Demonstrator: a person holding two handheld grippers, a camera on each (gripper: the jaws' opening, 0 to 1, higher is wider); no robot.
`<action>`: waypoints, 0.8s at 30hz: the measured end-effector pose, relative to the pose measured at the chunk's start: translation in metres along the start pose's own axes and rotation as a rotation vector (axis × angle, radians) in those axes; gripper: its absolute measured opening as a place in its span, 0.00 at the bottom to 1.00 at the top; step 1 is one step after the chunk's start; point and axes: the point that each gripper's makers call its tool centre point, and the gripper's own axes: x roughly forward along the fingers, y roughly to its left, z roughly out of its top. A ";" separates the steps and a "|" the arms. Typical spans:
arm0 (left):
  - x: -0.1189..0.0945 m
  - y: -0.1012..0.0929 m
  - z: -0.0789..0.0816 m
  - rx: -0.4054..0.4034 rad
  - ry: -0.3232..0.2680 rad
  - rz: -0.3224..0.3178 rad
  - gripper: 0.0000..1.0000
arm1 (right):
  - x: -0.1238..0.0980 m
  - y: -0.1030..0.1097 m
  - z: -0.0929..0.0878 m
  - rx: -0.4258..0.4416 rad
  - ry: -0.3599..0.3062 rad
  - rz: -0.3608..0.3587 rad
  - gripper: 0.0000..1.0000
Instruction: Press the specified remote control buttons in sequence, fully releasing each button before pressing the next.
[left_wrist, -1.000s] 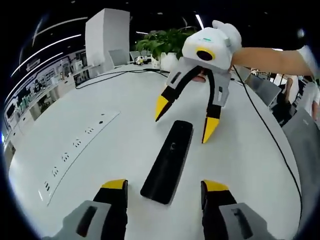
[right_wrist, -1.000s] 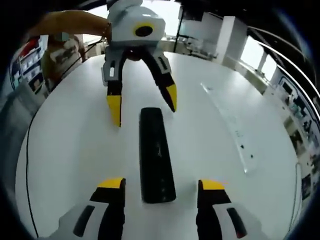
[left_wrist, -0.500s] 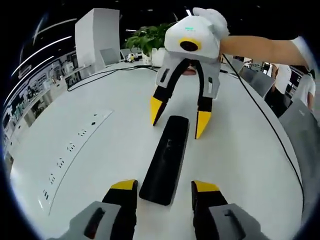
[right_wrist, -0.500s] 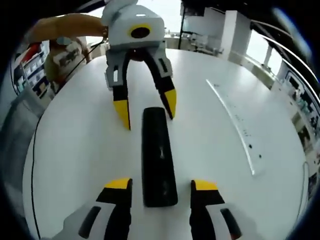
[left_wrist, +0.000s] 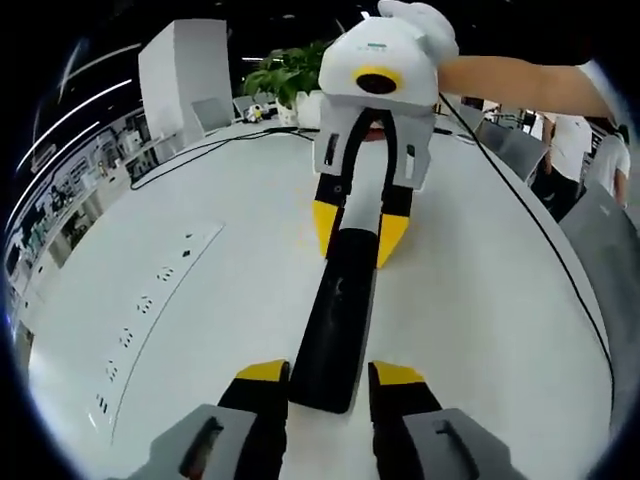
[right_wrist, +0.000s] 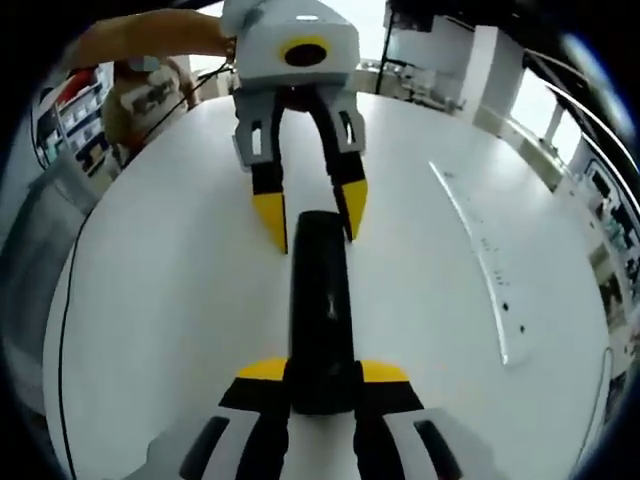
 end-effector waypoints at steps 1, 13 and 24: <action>0.000 0.004 -0.001 0.020 0.008 0.012 0.26 | 0.000 0.000 0.000 -0.002 0.002 -0.001 0.21; 0.004 0.012 -0.001 0.071 0.018 0.020 0.25 | -0.003 0.010 0.001 -0.004 0.020 -0.024 0.20; 0.002 -0.014 0.006 0.075 0.038 0.019 0.25 | -0.004 0.017 0.003 -0.006 0.029 -0.026 0.19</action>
